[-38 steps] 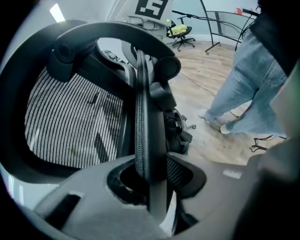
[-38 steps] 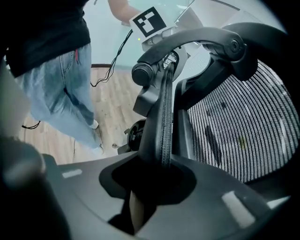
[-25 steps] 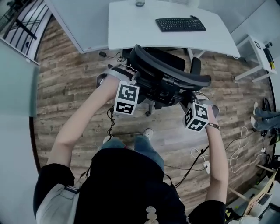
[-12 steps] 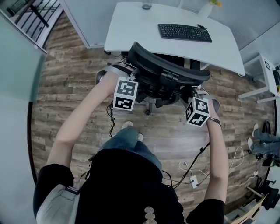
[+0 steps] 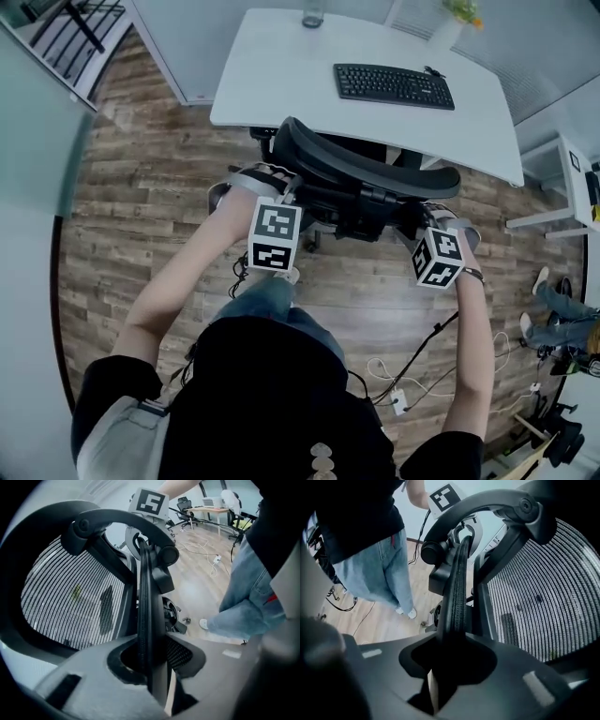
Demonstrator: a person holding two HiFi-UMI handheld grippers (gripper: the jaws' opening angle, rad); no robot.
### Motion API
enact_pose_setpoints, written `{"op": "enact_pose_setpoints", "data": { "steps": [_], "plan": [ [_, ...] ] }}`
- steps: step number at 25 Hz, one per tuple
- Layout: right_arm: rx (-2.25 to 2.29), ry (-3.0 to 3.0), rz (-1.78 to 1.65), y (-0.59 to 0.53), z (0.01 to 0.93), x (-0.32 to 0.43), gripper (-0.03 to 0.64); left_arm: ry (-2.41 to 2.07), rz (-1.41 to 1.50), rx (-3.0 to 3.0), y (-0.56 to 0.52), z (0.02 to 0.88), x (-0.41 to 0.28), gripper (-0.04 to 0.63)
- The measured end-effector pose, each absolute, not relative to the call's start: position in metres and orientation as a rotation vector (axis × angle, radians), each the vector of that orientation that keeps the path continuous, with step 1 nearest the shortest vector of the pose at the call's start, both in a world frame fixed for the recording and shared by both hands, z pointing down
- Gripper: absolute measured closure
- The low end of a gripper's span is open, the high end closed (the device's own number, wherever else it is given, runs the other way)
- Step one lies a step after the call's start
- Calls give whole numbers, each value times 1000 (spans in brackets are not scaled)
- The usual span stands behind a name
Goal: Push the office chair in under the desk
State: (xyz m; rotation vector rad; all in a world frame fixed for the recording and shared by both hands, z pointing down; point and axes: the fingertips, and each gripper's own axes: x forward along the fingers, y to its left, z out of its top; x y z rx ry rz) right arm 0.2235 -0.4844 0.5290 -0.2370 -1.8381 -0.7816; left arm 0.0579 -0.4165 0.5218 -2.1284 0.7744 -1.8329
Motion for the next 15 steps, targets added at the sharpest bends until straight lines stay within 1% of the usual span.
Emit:
{"op": "enact_pose_setpoints", "data": {
  "steps": [7, 15],
  "plan": [
    [-281, -1834, -811, -507, 531, 234, 511, 765, -1824, -2166, -428, 524, 75, 486],
    [-286, -1838, -851, -509, 531, 234, 514, 811, -1908, -2107, -429, 527, 74, 489]
  ]
}}
